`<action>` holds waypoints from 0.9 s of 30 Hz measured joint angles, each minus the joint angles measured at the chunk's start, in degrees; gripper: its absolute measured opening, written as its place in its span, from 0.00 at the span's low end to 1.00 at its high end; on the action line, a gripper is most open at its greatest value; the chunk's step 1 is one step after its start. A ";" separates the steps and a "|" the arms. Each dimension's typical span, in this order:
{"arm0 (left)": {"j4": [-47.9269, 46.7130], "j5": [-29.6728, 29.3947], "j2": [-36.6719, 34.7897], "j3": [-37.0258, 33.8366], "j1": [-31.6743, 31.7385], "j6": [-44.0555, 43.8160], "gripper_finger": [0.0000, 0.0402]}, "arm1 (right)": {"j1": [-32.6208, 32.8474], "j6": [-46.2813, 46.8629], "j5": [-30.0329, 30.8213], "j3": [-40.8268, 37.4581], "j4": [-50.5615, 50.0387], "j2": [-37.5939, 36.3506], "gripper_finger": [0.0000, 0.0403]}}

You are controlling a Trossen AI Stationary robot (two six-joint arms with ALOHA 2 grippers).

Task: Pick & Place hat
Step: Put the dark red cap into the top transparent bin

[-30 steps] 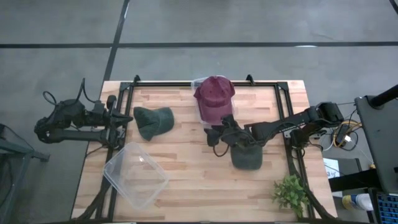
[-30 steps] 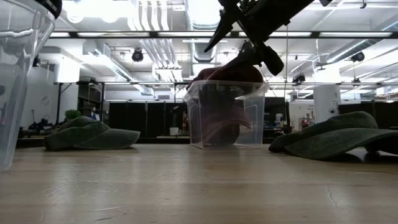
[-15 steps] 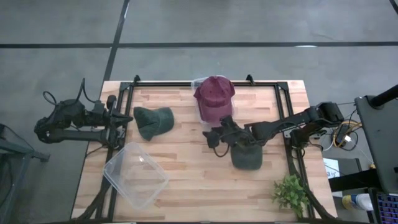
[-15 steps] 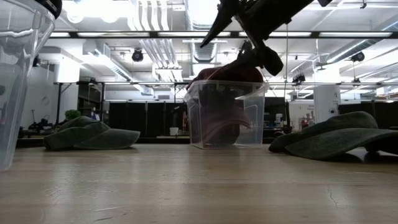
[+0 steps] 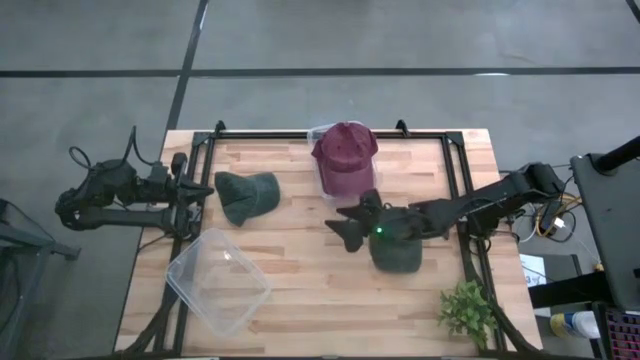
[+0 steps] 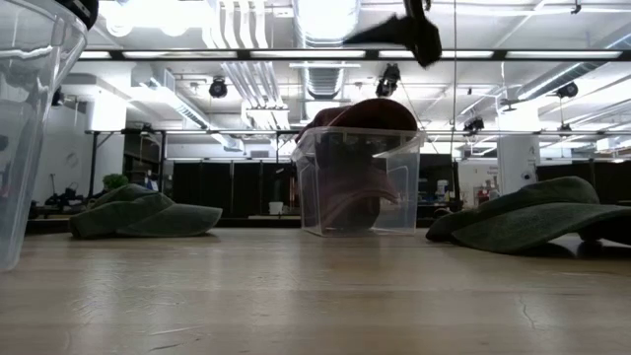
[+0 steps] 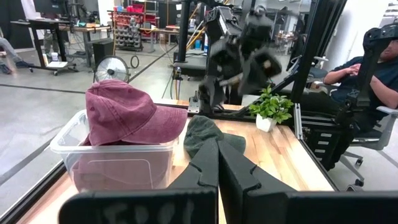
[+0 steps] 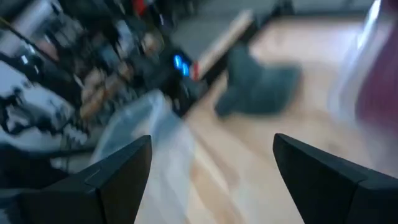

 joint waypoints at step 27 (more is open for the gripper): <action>0.00 0.02 0.02 0.00 -0.02 -0.15 0.00 | -25.74 -11.78 8.42 0.02 -21.50 -10.75 0.83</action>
